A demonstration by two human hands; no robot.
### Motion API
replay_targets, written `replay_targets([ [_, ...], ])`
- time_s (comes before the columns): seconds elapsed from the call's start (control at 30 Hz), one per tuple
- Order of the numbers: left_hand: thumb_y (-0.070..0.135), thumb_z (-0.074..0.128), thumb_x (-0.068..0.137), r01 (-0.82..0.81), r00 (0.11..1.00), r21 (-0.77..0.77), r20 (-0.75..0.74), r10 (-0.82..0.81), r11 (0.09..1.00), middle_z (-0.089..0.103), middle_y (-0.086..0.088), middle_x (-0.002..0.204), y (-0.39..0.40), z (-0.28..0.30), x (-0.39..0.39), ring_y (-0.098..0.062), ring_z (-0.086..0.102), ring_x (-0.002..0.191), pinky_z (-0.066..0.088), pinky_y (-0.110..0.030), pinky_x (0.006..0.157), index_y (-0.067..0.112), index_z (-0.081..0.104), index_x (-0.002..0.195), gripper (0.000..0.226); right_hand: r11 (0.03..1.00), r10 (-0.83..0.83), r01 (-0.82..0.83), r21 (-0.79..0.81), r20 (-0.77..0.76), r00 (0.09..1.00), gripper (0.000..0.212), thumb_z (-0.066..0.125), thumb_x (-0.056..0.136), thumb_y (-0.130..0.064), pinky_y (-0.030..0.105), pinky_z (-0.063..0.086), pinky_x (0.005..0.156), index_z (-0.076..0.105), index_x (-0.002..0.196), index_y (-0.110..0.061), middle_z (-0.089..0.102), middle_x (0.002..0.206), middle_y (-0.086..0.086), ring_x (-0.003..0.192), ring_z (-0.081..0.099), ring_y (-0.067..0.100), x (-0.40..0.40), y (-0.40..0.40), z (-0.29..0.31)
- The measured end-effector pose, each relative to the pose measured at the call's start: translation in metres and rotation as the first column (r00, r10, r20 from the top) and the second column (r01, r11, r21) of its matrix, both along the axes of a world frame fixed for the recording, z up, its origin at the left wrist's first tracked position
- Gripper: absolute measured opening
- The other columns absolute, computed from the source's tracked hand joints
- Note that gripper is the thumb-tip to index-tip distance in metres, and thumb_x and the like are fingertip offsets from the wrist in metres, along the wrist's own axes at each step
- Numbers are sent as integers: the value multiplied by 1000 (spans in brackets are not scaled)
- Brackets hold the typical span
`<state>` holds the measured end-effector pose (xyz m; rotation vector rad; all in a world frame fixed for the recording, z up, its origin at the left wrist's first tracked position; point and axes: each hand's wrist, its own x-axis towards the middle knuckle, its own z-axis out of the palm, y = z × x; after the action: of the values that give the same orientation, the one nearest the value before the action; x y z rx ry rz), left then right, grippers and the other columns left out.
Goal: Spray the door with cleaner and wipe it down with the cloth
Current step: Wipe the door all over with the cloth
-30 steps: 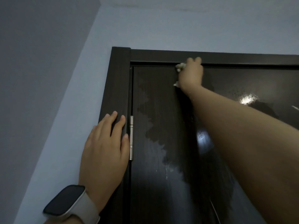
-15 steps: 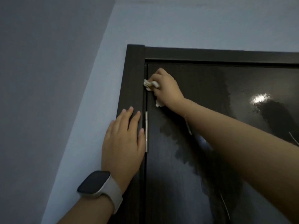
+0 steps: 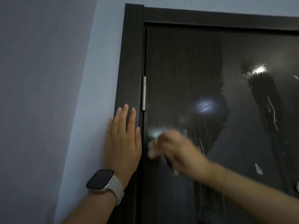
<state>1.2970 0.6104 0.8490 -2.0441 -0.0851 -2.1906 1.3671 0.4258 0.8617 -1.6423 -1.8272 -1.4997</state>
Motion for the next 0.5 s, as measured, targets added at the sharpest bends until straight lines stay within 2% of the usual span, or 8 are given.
replay_targets([
  [0.07, 29, 30, 102, 12, 1000, -11, -7, -12, 1000, 27, -13, 158, 0, -5, 0, -28, 24, 147, 30, -52, 115, 9, 31, 151, 53, 959, 18, -9, 283, -27, 999, 28, 46, 84, -10, 21, 41, 81, 70, 99, -9, 55, 97, 2, 94, 54, 19, 5, -2, 48],
  [0.1, 29, 30, 102, 14, 1000, -15, -14, -15, 1000, 27, -13, 158, 1, -6, 0, -28, 24, 147, 30, -52, 115, 9, 30, 151, 53, 915, 8, 18, 402, -64, 998, 26, 49, 80, -3, 22, 40, 78, 69, 96, -8, 53, 95, 2, 93, 55, 23, 7, -2, 71],
  [0.2, 29, 29, 101, 0, 1000, -9, -26, 0, 1000, 27, -13, 158, 0, -7, -1, -28, 23, 147, 28, -52, 116, 8, 30, 151, 54, 853, 7, 64, 518, -133, 991, 26, 51, 77, 4, 28, 44, 78, 68, 94, -6, 50, 94, 2, 91, 56, 27, 9, -1, 88],
  [0.3, 29, 29, 101, -12, 1000, -16, -27, 12, 1000, 26, -14, 159, -5, -16, -1, -29, 22, 147, 24, -51, 118, 8, 30, 151, 55, 911, 24, 8, 412, -73, 997, 28, 43, 95, -17, 22, 43, 86, 69, 98, -5, 53, 101, 5, 98, 55, 21, 2, -3, 10],
  [0.33, 30, 30, 101, -18, 999, -18, -30, 18, 1000, 25, -14, 159, -7, -23, -1, -29, 21, 148, 23, -51, 118, 7, 29, 151, 55, 947, 43, -14, 321, -83, 996, 39, 35, 102, -27, 18, 41, 90, 68, 103, -6, 53, 106, 2, 102, 53, 15, 0, -8, -28],
  [0.4, 31, 30, 100, -49, 997, -10, -56, 49, 999, 23, -14, 160, -12, -42, 0, -28, 19, 148, 20, -51, 119, 6, 26, 152, 57, 994, -15, 31, 105, -142, 990, 53, 17, 103, -39, 21, 42, 92, 60, 117, -12, 50, 116, 0, 105, 51, 15, -2, -21, -103],
  [0.43, 31, 30, 101, -64, 995, -2, -75, 64, 998, 21, -14, 160, -16, -54, 0, -28, 18, 149, 19, -51, 119, 5, 24, 152, 58, 998, -55, 57, 10, -145, 988, 49, 18, 104, -36, 26, 45, 90, 58, 122, -15, 50, 119, 0, 104, 52, 17, -1, -29, -131],
  [0.5, 31, 28, 101, -81, 991, 15, -109, 82, 997, 18, -14, 161, -22, -76, 2, -28, 17, 149, 18, -51, 119, 3, 23, 152, 59, 999, -37, 32, -44, -113, 993, 29, 40, 103, -19, 31, 50, 86, 62, 121, -14, 53, 120, -1, 100, 56, 19, 4, -39, -152],
])
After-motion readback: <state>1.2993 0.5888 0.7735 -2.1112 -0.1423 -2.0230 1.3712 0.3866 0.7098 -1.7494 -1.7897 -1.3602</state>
